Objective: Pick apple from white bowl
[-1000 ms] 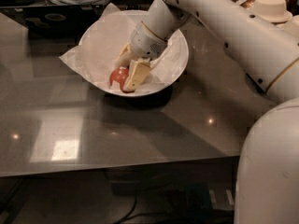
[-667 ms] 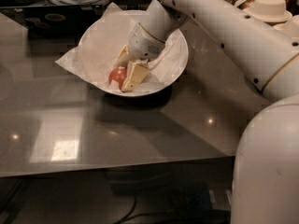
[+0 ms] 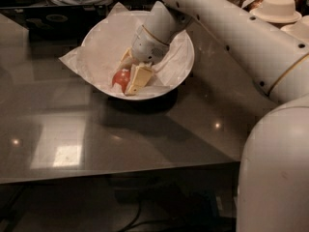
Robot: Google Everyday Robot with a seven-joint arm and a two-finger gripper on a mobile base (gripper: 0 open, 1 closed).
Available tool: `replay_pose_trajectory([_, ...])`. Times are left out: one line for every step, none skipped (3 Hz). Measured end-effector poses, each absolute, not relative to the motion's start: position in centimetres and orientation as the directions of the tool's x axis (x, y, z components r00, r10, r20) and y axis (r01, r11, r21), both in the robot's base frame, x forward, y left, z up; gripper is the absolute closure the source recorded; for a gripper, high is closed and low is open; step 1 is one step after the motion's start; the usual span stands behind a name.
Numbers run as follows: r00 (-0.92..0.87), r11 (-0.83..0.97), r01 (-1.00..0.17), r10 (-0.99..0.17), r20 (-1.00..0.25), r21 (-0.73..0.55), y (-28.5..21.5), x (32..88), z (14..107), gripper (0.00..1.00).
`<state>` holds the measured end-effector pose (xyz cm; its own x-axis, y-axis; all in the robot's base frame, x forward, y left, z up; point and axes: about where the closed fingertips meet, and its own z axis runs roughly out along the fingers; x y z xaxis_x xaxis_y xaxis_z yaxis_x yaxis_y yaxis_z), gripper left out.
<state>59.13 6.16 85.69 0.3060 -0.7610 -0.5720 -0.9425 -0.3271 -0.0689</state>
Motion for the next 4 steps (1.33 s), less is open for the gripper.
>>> replay_pose_trajectory([0.306, -0.327, -0.942, -0.761, -0.572, -0.069, 6.2, 59.1, 85.7, 0.87])
replay_pose_trajectory([0.306, -0.327, -0.942, -0.760, -0.574, -0.069, 6.2, 59.2, 85.7, 1.00])
replay_pose_trajectory([0.302, -0.324, -0.943, -0.734, -0.608, -0.077, 6.0, 59.2, 85.9, 1.00])
replay_pose_trajectory([0.298, -0.313, -0.941, -0.572, -0.764, -0.133, 4.5, 59.7, 88.2, 1.00])
